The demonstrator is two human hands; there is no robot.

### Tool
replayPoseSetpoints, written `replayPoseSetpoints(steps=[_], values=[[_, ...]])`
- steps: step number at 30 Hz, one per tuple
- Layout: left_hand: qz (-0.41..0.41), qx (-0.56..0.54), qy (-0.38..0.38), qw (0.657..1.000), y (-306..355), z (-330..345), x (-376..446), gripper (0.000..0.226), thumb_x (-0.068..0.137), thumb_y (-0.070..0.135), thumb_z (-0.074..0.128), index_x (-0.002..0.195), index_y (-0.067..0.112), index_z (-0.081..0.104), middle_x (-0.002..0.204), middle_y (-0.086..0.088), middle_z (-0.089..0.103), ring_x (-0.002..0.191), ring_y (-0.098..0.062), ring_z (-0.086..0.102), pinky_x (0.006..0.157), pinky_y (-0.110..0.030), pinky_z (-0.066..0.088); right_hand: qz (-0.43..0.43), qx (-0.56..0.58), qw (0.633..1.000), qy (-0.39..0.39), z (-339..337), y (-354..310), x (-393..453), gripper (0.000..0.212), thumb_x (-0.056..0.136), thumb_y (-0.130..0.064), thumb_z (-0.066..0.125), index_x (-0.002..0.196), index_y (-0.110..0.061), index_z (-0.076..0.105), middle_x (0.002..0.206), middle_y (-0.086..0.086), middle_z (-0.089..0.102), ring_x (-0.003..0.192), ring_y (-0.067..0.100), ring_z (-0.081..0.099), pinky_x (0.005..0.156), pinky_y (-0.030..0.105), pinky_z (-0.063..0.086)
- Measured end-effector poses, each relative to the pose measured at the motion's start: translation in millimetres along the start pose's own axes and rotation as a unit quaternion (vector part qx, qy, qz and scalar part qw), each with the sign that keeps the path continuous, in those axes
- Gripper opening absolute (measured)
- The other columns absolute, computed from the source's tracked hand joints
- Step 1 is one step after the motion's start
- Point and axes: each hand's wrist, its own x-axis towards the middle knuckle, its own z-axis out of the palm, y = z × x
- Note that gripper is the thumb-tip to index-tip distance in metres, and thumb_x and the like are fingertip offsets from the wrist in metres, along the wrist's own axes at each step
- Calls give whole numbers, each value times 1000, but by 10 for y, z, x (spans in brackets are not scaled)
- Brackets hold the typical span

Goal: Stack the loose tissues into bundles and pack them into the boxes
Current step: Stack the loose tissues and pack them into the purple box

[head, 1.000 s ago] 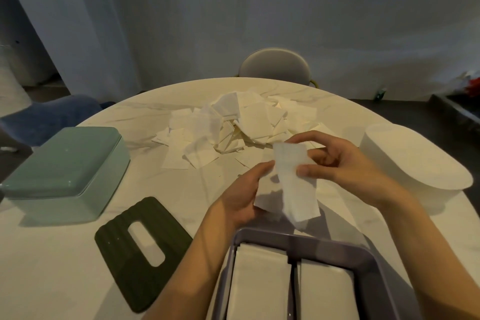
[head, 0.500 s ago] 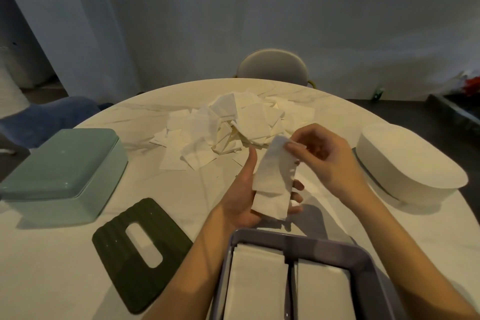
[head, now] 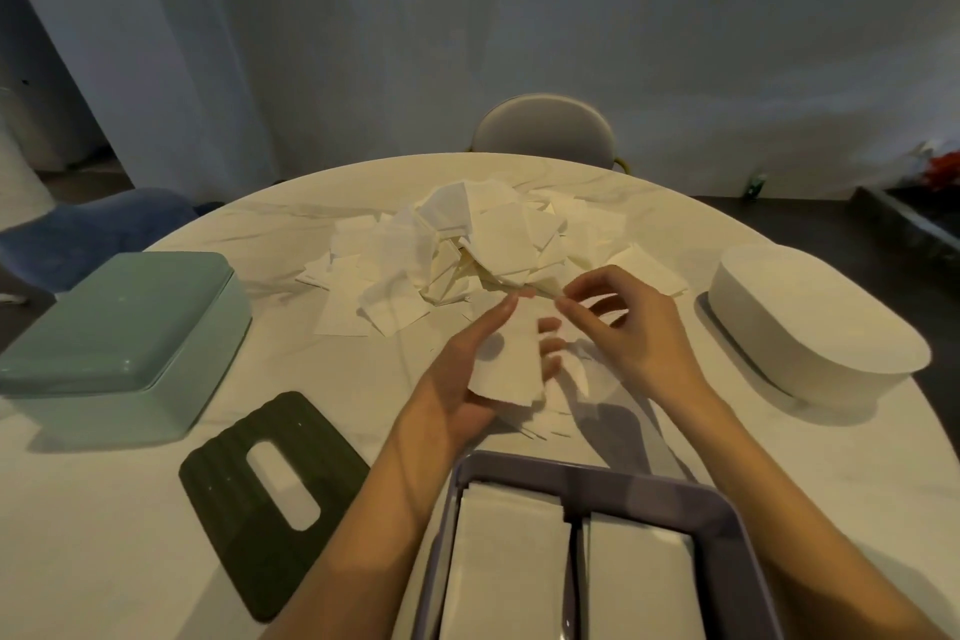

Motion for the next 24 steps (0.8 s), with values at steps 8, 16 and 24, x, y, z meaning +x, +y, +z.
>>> replayPoseSetpoints(steps=[8,16,24], values=[[141,115,154,971,176,-266,-105,49,80,14,85,125,28,72,111,-2,75,98,-14,69,68,-36,45,122,-263,936,-200,29,122,-49,98,47,-90,68,127,-36,53,133,-7,54,122,20,48,104,47,41],[151,32,130,979,279,-318,-134,38,93,14,73,131,11,67,119,-13,73,105,-26,71,72,-37,62,53,-241,941,-231,110,70,-98,82,61,-80,74,129,-37,57,130,-12,55,113,12,46,100,38,39],[166,18,127,978,319,-324,-152,42,94,9,70,136,7,63,123,-20,70,97,-25,74,62,-32,61,45,-167,952,-254,105,39,-92,60,69,-55,87,113,-29,57,109,-8,57,97,13,51,77,26,43]])
